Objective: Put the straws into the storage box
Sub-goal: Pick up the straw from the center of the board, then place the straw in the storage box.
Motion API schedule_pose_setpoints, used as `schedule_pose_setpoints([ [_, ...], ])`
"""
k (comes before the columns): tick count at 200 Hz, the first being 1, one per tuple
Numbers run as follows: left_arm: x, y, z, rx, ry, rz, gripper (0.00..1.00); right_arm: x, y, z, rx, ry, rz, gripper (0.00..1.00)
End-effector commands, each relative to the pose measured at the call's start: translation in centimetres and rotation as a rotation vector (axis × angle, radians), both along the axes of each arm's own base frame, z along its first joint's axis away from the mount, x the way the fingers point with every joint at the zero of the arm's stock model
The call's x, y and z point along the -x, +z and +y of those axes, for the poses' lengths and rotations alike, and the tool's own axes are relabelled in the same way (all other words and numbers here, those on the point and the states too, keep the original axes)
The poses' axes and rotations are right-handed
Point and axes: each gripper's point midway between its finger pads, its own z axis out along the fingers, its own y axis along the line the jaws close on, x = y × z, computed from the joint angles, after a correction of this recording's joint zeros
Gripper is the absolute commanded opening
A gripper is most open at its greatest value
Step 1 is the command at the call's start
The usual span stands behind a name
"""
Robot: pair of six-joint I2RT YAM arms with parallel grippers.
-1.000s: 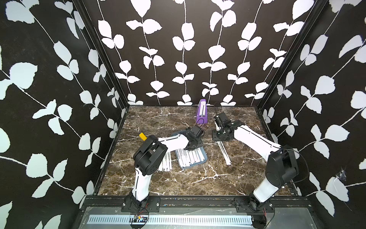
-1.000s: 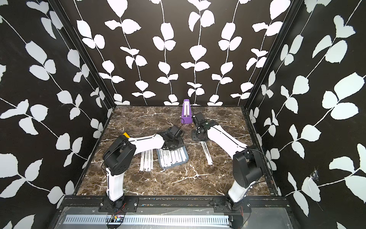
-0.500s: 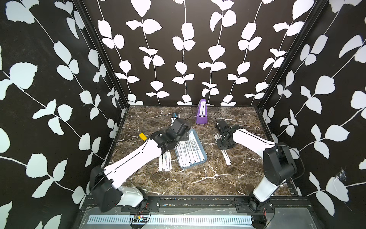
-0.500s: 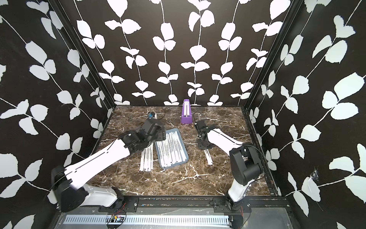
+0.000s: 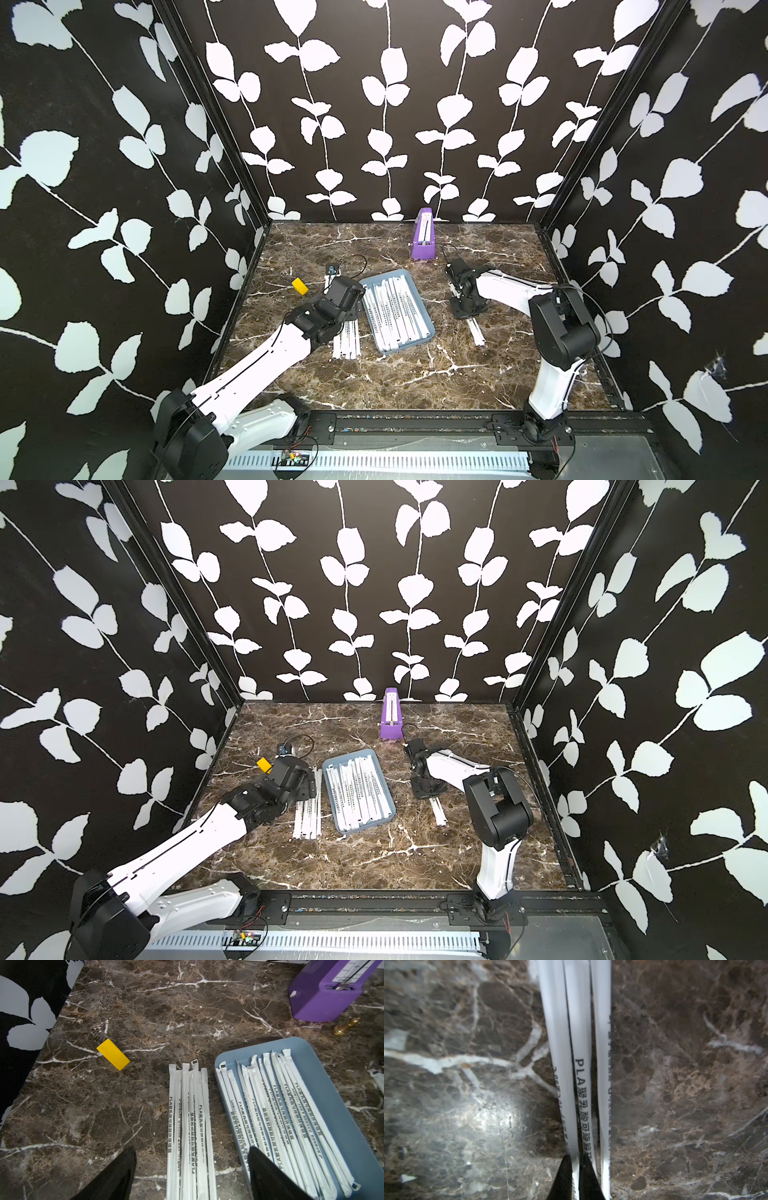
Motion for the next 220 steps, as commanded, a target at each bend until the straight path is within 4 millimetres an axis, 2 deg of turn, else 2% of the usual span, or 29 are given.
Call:
schedule_pose_setpoints([
  [1,-0.3,0.2,-0.4,0.030,0.001,-0.004,0.86,-0.4,-0.4,0.0,0.005,0.007,0.005,0.12],
  [51,-0.1,-0.1,-0.2,0.027,0.007,-0.002,0.85,-0.4,-1.0,0.3,-0.001,0.013,0.018,0.17],
  [73,0.1,-0.1,0.3,0.018,0.018,-0.001,0.85,-0.2,-1.0,0.6,-0.012,0.021,0.027,0.10],
  [95,0.5,-0.3,1.2,0.008,0.037,0.008,0.84,0.0,0.2,2.0,-0.048,0.049,0.011,0.07],
  [112,1.0,-0.7,2.1,0.005,0.054,0.026,0.83,0.3,2.0,3.4,-0.078,0.064,-0.006,0.06],
  [138,2.1,-1.2,3.5,-0.035,0.072,0.063,0.78,0.9,5.3,7.0,-0.183,0.077,-0.054,0.06],
  [142,2.3,-1.3,3.7,-0.044,0.074,0.072,0.77,0.5,6.7,8.0,-0.216,0.076,-0.076,0.06],
  [160,2.9,-1.7,4.0,-0.066,0.073,0.117,0.73,0.9,9.2,12.2,-0.336,0.078,-0.120,0.05],
  [176,3.4,-2.2,3.8,-0.044,0.076,0.147,0.72,1.8,11.0,17.4,-0.438,0.115,-0.137,0.05],
  [196,3.4,-3.1,3.1,0.023,0.076,0.140,0.72,2.5,11.2,23.1,-0.541,0.137,-0.118,0.05],
  [220,3.4,-2.8,2.6,0.082,0.070,0.118,0.72,2.6,10.3,27.6,-0.628,0.151,-0.062,0.05],
])
